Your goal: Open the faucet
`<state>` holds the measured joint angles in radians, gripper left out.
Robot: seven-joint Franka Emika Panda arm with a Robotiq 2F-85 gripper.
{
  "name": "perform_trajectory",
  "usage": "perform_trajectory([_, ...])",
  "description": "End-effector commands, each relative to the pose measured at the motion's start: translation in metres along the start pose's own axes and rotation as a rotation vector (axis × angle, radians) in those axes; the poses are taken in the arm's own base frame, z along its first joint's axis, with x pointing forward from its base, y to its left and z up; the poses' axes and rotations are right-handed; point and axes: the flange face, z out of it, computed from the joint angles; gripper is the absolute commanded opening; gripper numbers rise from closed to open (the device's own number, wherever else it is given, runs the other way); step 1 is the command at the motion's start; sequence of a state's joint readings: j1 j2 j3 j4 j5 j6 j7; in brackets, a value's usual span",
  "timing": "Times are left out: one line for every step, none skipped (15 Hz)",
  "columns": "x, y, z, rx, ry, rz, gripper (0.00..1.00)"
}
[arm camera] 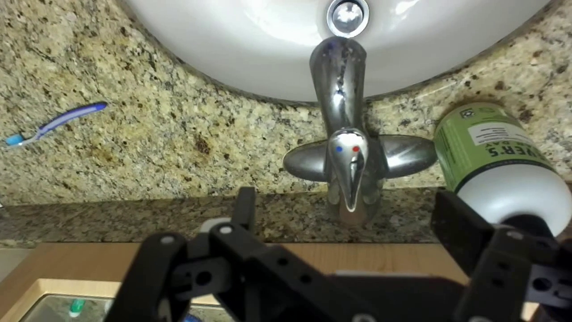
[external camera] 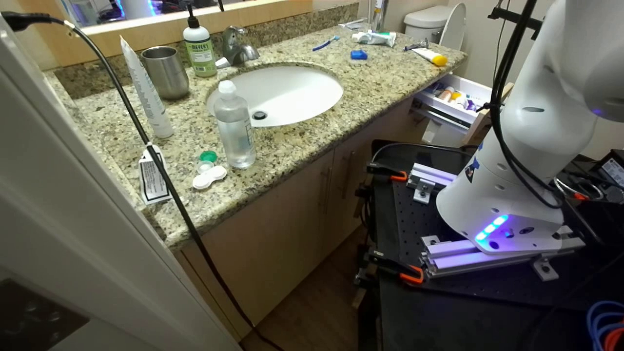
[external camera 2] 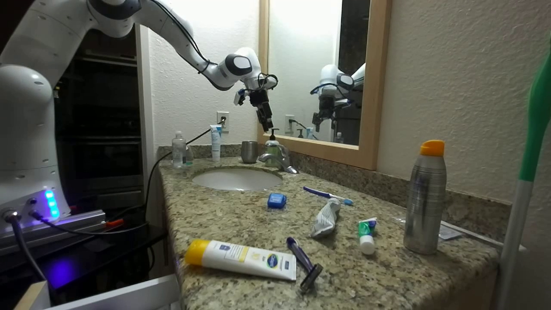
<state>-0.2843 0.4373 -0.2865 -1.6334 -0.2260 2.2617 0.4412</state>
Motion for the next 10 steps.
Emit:
perform_trajectory([0.002, -0.004, 0.008, -0.017, 0.013, 0.005, 1.00])
perform_trajectory([0.004, -0.003, 0.014, -0.029, 0.005, 0.010, 1.00])
perform_trajectory([0.006, -0.003, 0.021, -0.030, 0.012, 0.014, 1.00])
perform_trajectory([0.006, -0.001, 0.029, -0.037, 0.001, 0.017, 1.00])
perform_trajectory([0.007, -0.001, 0.036, -0.046, -0.005, 0.009, 1.00])
perform_trajectory([0.008, -0.002, 0.045, -0.052, -0.001, 0.005, 1.00])
perform_trajectory([0.001, 0.001, 0.031, -0.037, -0.016, 0.009, 1.00])
perform_trajectory([0.001, 0.000, 0.039, -0.044, -0.018, 0.007, 1.00])
perform_trajectory([0.002, -0.001, 0.044, -0.048, -0.019, 0.006, 1.00])
perform_trajectory([0.003, -0.002, 0.046, -0.051, -0.019, 0.005, 1.00])
